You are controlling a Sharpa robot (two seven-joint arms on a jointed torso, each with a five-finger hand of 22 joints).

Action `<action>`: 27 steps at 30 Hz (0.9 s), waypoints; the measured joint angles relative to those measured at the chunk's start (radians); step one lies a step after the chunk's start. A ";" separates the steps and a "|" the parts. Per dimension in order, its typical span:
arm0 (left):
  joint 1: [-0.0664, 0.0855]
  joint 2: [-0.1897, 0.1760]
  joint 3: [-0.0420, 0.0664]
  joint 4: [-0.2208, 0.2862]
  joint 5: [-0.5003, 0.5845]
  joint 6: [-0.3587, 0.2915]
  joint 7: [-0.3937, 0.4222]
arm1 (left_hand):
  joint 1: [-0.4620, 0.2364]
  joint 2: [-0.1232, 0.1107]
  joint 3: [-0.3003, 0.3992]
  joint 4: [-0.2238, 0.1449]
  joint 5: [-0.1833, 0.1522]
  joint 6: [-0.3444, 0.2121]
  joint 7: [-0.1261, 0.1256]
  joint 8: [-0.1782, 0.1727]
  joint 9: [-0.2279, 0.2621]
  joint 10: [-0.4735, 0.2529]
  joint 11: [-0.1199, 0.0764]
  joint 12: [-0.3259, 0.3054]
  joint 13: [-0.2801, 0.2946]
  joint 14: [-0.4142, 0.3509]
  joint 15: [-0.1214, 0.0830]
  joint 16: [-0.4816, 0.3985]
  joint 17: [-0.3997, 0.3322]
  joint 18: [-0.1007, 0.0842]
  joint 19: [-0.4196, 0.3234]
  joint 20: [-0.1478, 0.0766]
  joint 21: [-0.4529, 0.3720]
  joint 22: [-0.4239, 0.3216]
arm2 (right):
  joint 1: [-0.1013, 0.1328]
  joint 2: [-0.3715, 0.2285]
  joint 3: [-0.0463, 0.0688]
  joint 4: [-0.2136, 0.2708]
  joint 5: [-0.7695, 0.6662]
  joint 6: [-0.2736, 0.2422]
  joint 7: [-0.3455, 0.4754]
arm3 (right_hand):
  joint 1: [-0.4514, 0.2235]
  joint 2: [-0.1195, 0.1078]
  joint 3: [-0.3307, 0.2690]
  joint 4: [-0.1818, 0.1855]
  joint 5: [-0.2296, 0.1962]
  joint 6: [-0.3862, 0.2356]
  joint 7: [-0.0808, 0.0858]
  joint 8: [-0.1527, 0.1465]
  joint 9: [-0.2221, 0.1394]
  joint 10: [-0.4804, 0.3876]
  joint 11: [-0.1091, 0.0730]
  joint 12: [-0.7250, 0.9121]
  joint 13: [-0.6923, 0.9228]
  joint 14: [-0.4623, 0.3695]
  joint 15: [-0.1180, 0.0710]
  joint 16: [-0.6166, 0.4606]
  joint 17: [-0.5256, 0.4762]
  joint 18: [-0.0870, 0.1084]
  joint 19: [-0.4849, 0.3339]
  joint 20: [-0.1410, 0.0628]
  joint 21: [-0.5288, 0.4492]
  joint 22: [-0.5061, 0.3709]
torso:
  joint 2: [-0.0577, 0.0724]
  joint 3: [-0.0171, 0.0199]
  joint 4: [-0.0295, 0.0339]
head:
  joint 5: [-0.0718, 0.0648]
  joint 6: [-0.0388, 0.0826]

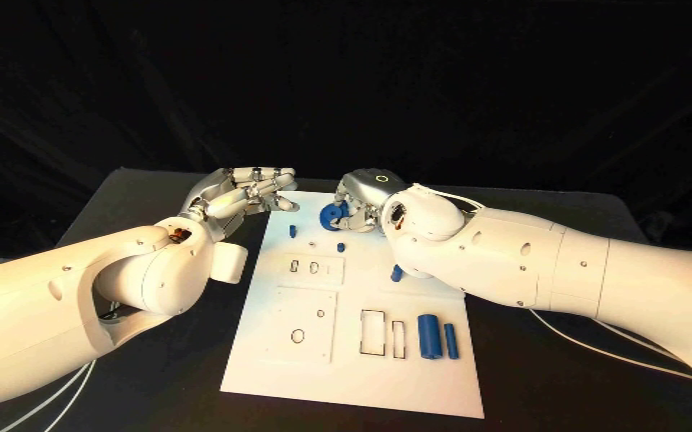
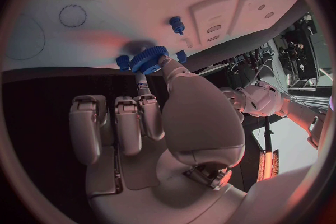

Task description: Assemble the parts on the task board

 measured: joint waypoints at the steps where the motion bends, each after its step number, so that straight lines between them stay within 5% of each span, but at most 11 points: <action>1: 0.000 0.000 0.000 0.000 0.000 0.000 0.000 | 0.000 0.000 0.000 0.000 0.000 0.000 0.000 0.000 0.000 0.000 0.000 0.000 0.000 0.000 0.000 0.000 0.000 0.000 0.000 0.000 0.000 0.000 | 0.000 0.000 0.000 -0.001 -0.001 -0.001 0.000 | 0.000 0.000 0.000 0.000 0.000 0.000 0.000 0.000 0.000 0.000 0.000 0.000 0.000 0.000 0.000 0.000 0.000 0.000 0.000 0.000 0.000 0.000 | 0.000 0.0000 0.0000 | 0.000 0.000; 21: 0.000 0.000 0.000 -0.001 0.000 0.000 -0.002 | 0.000 0.000 0.000 0.000 0.000 0.000 0.000 0.000 0.000 0.000 0.000 0.000 0.000 0.000 0.000 0.000 0.000 0.000 0.000 0.000 0.000 0.000 | -0.005 -0.001 -0.003 -0.004 -0.008 0.004 -0.016 | -0.005 -0.005 0.000 0.000 -0.002 -0.002 0.002 -0.002 0.000 0.000 0.000 0.000 0.000 0.000 0.000 0.000 0.000 0.000 0.004 -0.004 0.000 0.000 | -0.001 0.0007 0.0000 | 0.001 -0.002; 27: 0.000 0.001 0.000 -0.001 0.000 0.000 -0.003 | 0.000 0.000 0.000 0.000 0.000 0.000 0.000 0.000 0.000 -0.003 0.003 0.000 0.000 0.000 0.000 0.000 0.000 0.000 0.000 0.000 0.000 0.000 | -0.006 0.000 -0.004 -0.005 -0.008 0.008 -0.016 | -0.019 -0.020 -0.010 0.002 -0.015 -0.108 0.022 -0.048 -0.023 -0.009 0.009 -0.016 0.001 0.000 0.000 0.000 0.000 0.000 0.004 -0.004 0.000 0.000 | 0.000 0.0006 0.0003 | 0.001 -0.001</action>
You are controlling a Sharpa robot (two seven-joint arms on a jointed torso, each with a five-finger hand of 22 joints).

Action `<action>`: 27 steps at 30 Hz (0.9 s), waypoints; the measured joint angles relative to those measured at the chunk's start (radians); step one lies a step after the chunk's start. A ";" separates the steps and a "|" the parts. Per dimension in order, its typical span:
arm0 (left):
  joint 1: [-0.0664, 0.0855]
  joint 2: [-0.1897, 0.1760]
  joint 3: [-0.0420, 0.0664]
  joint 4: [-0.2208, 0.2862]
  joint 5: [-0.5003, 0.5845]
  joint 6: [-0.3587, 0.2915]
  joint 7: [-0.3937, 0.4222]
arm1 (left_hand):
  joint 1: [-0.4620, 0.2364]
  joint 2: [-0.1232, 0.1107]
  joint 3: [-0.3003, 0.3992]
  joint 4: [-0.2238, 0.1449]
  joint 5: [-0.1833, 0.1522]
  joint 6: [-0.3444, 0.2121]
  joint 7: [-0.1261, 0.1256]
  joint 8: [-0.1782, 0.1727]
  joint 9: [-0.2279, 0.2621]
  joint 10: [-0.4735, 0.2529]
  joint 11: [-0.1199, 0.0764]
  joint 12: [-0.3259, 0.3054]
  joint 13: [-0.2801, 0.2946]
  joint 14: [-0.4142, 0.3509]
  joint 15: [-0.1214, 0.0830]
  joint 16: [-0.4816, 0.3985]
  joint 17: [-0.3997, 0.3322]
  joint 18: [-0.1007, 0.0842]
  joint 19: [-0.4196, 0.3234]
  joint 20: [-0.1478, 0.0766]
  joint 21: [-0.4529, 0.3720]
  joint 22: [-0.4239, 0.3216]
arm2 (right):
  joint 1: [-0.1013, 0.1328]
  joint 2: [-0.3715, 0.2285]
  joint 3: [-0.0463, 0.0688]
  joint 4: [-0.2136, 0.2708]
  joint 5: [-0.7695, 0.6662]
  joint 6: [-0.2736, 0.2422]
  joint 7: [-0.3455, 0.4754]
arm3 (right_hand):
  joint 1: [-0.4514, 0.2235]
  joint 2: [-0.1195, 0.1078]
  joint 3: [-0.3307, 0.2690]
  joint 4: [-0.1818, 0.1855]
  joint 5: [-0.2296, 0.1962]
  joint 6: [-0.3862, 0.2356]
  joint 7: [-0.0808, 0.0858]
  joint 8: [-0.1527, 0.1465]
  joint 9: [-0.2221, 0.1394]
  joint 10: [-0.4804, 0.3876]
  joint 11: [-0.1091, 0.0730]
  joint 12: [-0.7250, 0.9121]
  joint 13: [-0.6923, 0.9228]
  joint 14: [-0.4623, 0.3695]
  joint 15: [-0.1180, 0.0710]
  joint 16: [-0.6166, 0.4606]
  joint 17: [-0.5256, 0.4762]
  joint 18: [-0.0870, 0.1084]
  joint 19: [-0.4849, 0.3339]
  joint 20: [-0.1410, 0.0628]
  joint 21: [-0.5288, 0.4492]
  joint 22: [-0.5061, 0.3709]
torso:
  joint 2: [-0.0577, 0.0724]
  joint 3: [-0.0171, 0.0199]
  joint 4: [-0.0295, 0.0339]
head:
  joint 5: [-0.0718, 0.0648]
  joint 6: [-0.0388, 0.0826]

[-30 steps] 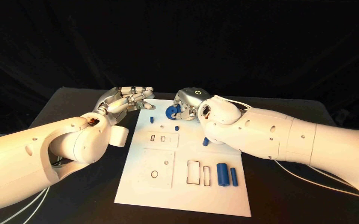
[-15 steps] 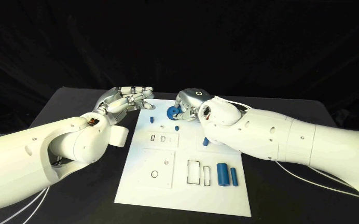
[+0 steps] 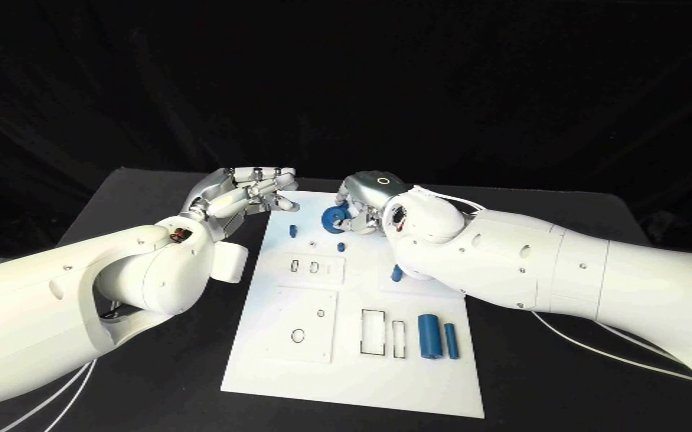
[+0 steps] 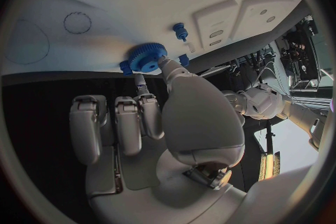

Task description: Assemble the parts on the task board

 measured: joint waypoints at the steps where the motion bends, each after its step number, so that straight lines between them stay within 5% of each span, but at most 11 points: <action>1: 0.000 0.000 0.000 0.000 0.000 0.000 0.000 | 0.000 0.000 0.000 0.000 0.000 0.000 0.000 -0.001 0.000 0.000 0.000 0.000 0.000 0.000 0.000 0.000 0.000 0.000 0.000 0.000 0.000 0.000 | 0.000 0.000 0.000 0.000 0.000 0.001 0.000 | -0.002 -0.002 -0.001 0.001 0.000 -0.010 0.003 0.000 -0.003 -0.002 0.002 0.000 0.000 0.000 0.000 0.000 0.000 0.000 0.000 0.000 0.000 0.000 | 0.000 -0.0001 0.0001 | 0.000 0.000; 6: 0.000 0.000 0.000 -0.001 0.000 0.000 -0.001 | 0.000 0.000 0.000 0.000 0.000 -0.003 0.003 -0.004 0.000 0.000 0.000 -0.004 0.000 0.000 0.000 0.000 0.001 0.000 0.000 0.000 0.004 0.000 | 0.000 -0.003 0.000 0.001 0.004 0.003 0.002 | -0.018 -0.018 -0.019 0.019 -0.012 -0.029 0.008 0.000 -0.008 0.000 0.007 0.000 0.000 0.000 0.007 0.000 0.000 0.000 -0.002 0.009 0.000 0.000 | 0.000 -0.0005 0.0003 | 0.000 0.000; 19: 0.000 0.000 0.000 -0.002 0.000 0.000 -0.002 | 0.000 0.000 0.000 0.000 0.000 -0.004 0.004 -0.004 0.000 0.000 0.000 -0.006 0.000 0.000 0.000 0.000 0.001 0.000 0.000 0.000 0.004 0.000 | -0.001 -0.013 -0.001 0.008 0.027 0.007 0.006 | -0.038 -0.006 -0.026 0.034 0.003 -0.007 0.005 0.006 -0.003 0.003 0.010 0.000 0.000 0.000 0.007 0.000 0.000 0.000 -0.002 0.009 0.000 0.000 | 0.000 -0.0004 -0.0003 | 0.000 0.000; 27: 0.000 0.003 0.000 -0.008 0.000 0.000 -0.003 | 0.000 0.000 0.000 0.000 0.000 -0.004 0.004 -0.004 0.000 0.000 0.000 -0.006 0.000 0.000 0.000 0.000 0.001 0.000 0.000 0.000 0.004 0.001 | 0.008 -0.117 0.005 0.102 0.085 -0.087 0.066 | -0.025 0.007 -0.014 0.023 0.012 -0.004 0.008 0.006 -0.003 0.003 0.010 0.000 0.000 0.000 0.007 0.000 0.000 0.000 -0.002 0.009 -0.020 0.000 | -0.006 0.0011 -0.0086 | -0.006 0.012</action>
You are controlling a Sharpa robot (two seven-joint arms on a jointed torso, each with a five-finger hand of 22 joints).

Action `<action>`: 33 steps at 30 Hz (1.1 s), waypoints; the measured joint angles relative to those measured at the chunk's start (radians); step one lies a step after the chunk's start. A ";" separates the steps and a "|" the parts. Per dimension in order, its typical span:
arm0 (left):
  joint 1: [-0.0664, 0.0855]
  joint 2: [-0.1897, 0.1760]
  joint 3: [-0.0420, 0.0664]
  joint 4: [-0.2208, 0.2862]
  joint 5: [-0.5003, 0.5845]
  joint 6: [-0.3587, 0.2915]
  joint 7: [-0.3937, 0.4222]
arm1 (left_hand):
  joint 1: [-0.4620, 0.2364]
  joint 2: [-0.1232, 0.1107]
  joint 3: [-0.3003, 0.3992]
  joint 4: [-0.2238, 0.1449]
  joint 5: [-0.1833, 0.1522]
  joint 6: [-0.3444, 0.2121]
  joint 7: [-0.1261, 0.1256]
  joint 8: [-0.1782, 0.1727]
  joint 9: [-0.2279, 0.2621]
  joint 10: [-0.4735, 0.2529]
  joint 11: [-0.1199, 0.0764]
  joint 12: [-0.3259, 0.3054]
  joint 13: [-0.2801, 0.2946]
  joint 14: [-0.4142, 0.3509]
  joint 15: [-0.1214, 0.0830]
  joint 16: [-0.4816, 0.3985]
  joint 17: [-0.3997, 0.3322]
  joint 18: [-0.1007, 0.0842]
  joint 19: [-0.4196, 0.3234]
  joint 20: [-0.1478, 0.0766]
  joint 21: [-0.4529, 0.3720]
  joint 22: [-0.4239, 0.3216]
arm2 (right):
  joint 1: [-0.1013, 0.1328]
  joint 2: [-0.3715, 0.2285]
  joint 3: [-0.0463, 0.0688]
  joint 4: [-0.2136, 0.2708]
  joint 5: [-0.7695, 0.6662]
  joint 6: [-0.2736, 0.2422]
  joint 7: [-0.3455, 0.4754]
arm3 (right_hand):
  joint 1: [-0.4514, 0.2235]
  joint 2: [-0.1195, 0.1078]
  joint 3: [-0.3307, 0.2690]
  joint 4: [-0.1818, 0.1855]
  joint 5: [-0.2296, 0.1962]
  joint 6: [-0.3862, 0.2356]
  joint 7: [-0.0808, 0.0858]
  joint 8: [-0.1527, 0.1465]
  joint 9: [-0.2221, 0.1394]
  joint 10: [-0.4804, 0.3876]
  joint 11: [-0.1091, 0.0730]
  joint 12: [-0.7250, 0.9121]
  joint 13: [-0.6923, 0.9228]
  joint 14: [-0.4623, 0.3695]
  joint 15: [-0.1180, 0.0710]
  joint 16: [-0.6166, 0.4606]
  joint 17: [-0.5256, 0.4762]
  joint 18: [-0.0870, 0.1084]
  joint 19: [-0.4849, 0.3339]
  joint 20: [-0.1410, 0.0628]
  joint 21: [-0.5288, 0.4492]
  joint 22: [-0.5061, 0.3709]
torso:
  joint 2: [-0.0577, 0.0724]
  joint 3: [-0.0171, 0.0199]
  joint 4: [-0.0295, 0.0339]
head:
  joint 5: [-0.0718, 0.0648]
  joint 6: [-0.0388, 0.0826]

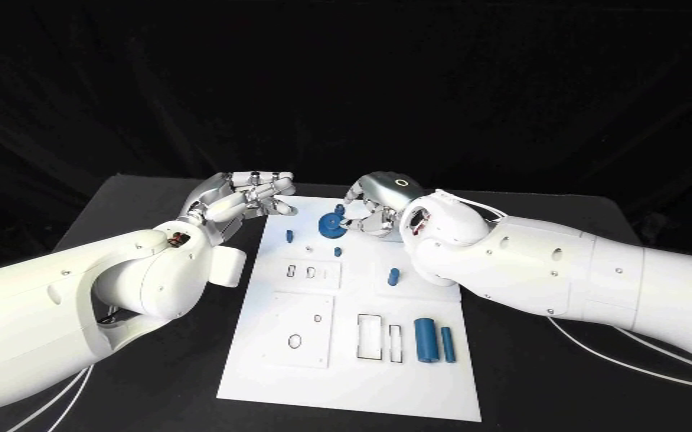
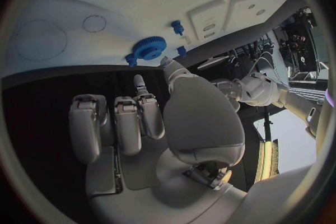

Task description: Assemble the parts on the task board

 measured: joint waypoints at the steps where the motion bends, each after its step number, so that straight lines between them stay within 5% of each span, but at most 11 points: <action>1: 0.000 0.001 0.000 -0.002 0.000 0.000 0.000 | 0.000 0.000 0.000 0.000 0.000 0.000 0.000 0.000 0.000 0.000 0.000 0.000 0.000 0.000 0.000 0.000 0.000 0.000 0.000 0.000 0.000 0.000 | 0.005 -0.020 0.002 0.014 0.018 -0.013 0.017 | 0.005 0.005 0.003 -0.003 0.000 0.002 -0.002 0.000 0.000 0.000 0.000 0.000 0.000 0.000 0.000 0.000 0.000 0.000 0.000 0.000 -0.005 0.000 | -0.002 0.0000 -0.0025 | -0.001 0.002; 9: 0.000 0.020 -0.001 -0.033 0.004 0.001 0.000 | 0.000 0.000 0.000 0.000 0.000 0.000 0.000 0.000 0.000 0.000 0.000 0.000 0.000 -0.003 0.003 0.000 0.001 0.000 0.000 0.000 0.000 0.000 | 0.040 -0.218 0.009 0.111 0.257 -0.043 0.183 | 0.043 -0.014 -0.004 -0.034 -0.014 0.026 -0.016 0.000 0.004 -0.037 -0.011 -0.045 0.000 0.000 0.000 -0.006 0.000 0.000 -0.001 -0.001 -0.073 0.000 | -0.025 0.0035 -0.0255 | -0.002 0.007; 20: -0.002 0.043 -0.002 -0.067 0.013 0.008 0.002 | 0.000 0.000 0.003 -0.003 0.000 0.000 0.000 0.000 0.000 0.000 0.000 0.000 0.000 -0.011 0.003 0.000 0.001 0.000 -0.010 0.002 0.000 0.000 | 0.025 -0.377 0.008 0.147 0.401 -0.006 0.310 | 0.082 -0.019 -0.015 -0.073 -0.004 0.023 -0.019 0.000 0.003 -0.046 -0.013 -0.056 0.000 0.000 0.000 -0.008 0.000 0.000 -0.007 -0.007 -0.085 0.001 | -0.047 0.0145 -0.0512 | -0.003 0.006; 24: -0.003 0.044 -0.003 -0.070 0.014 0.011 0.003 | 0.000 0.000 0.003 -0.003 0.000 0.000 0.000 0.000 0.000 0.000 0.000 0.000 0.000 -0.011 0.003 0.000 0.001 0.000 -0.011 0.004 0.000 0.000 | 0.008 -0.385 0.008 0.124 0.400 0.004 0.321 | 0.087 -0.024 -0.016 -0.074 0.000 0.023 -0.019 0.000 0.003 -0.046 -0.013 -0.056 0.000 0.000 0.000 -0.008 0.001 0.000 -0.007 -0.007 -0.085 0.001 | -0.048 0.0172 -0.0549 | -0.002 0.001; 33: -0.004 0.044 -0.004 -0.071 0.016 0.017 0.003 | 0.000 0.000 0.003 -0.003 0.000 0.000 0.000 0.000 0.000 0.000 0.000 0.000 0.000 -0.011 0.003 0.000 0.001 0.000 -0.011 0.004 0.000 0.000 | -0.033 -0.359 0.006 0.058 0.372 0.020 0.324 | 0.102 -0.018 -0.017 -0.083 0.011 0.023 -0.019 0.000 0.002 -0.046 -0.013 -0.056 0.000 0.000 0.000 -0.008 0.001 0.000 -0.007 -0.007 -0.078 0.001 | -0.048 0.0167 -0.0536 | -0.003 -0.010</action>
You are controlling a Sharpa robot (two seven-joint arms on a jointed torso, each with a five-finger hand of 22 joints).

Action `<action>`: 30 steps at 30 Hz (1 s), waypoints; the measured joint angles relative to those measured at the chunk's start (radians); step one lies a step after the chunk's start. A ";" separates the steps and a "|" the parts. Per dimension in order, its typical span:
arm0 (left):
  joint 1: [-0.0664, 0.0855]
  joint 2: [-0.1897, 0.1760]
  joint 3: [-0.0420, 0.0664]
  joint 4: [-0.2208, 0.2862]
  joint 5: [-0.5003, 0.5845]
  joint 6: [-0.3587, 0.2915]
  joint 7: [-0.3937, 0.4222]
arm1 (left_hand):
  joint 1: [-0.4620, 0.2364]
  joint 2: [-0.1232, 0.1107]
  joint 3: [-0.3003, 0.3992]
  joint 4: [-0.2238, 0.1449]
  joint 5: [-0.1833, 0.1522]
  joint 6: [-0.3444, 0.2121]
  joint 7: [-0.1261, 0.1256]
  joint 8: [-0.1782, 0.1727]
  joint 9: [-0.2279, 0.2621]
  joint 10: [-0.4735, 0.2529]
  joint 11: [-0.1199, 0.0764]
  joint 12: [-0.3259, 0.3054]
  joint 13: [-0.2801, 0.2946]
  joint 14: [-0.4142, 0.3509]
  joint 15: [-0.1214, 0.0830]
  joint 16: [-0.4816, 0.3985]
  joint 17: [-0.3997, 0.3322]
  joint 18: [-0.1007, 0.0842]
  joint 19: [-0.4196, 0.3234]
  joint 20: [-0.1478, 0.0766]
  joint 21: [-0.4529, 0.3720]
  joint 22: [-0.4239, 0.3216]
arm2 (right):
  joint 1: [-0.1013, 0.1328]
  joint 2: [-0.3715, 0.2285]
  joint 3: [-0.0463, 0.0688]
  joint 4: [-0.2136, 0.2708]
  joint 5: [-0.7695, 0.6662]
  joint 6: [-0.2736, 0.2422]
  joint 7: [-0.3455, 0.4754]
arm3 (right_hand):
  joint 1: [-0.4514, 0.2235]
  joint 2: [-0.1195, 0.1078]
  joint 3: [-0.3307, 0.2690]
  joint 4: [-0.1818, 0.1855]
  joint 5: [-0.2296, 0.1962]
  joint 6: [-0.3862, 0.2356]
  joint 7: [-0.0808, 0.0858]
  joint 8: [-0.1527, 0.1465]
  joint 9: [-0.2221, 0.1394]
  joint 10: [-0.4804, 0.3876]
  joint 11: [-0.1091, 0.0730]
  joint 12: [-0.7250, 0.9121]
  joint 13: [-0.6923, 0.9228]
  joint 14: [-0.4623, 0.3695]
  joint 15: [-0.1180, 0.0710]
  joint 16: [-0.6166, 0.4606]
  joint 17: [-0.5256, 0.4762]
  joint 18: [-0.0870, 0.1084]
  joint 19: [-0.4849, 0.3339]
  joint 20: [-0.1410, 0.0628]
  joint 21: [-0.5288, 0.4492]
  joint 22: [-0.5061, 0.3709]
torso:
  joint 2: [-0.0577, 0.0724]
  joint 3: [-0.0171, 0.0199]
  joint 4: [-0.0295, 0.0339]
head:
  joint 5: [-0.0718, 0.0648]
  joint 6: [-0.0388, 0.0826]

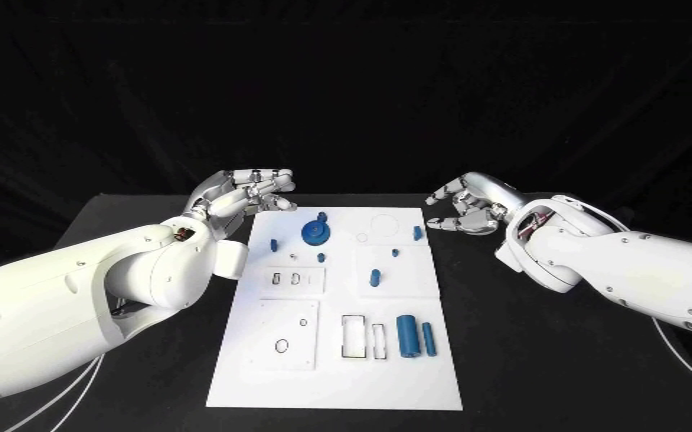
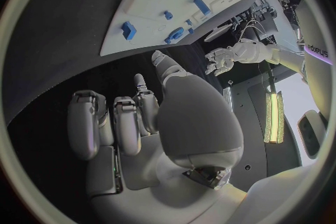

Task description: Assemble the parts on the task board

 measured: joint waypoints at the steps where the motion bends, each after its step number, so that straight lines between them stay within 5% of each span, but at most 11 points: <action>1: 0.000 0.000 0.000 0.000 0.000 0.000 0.000 | 0.000 0.000 0.000 0.000 0.000 0.000 0.000 0.000 0.000 0.000 0.000 0.000 0.000 -0.001 -0.001 0.000 0.000 0.000 0.000 0.000 0.000 0.000 | -0.003 0.004 0.000 -0.008 -0.004 0.001 -0.001 | 0.000 0.000 0.002 -0.003 0.000 0.000 0.000 0.000 -0.001 0.000 0.000 0.000 0.000 0.000 0.000 0.000 0.000 0.000 0.000 0.000 0.000 0.000 | 0.000 0.0000 0.0001 | 0.000 -0.001; 18: 0.000 -0.001 0.000 0.004 0.001 0.004 0.000 | 0.000 0.000 0.003 -0.003 0.000 0.000 0.000 0.000 0.000 0.000 0.000 0.000 0.000 -0.007 0.000 0.000 0.000 0.000 -0.004 -0.004 0.000 0.000 | -0.046 0.076 -0.001 -0.103 -0.040 0.016 -0.022 | 0.023 0.016 0.014 -0.024 0.004 -0.003 0.003 0.000 -0.003 0.000 0.000 0.000 0.000 0.000 0.000 0.000 0.000 0.000 0.004 0.004 0.005 0.000 | 0.003 0.0005 0.0014 | 0.006 -0.013; 30: 0.000 -0.001 0.000 0.006 0.001 0.005 0.000 | 0.000 0.000 0.003 -0.003 0.000 0.000 0.000 0.000 0.000 0.000 0.000 0.000 0.000 -0.007 0.000 0.000 0.000 0.000 -0.004 -0.004 0.000 0.000 | -0.053 0.102 -0.001 -0.130 -0.048 0.020 -0.034 | 0.029 0.021 0.019 -0.030 0.004 -0.003 0.003 0.000 -0.003 0.004 0.004 0.000 0.000 0.000 0.000 0.004 0.000 0.000 0.004 0.004 0.008 0.000 | 0.005 0.0018 0.0028 | 0.008 -0.019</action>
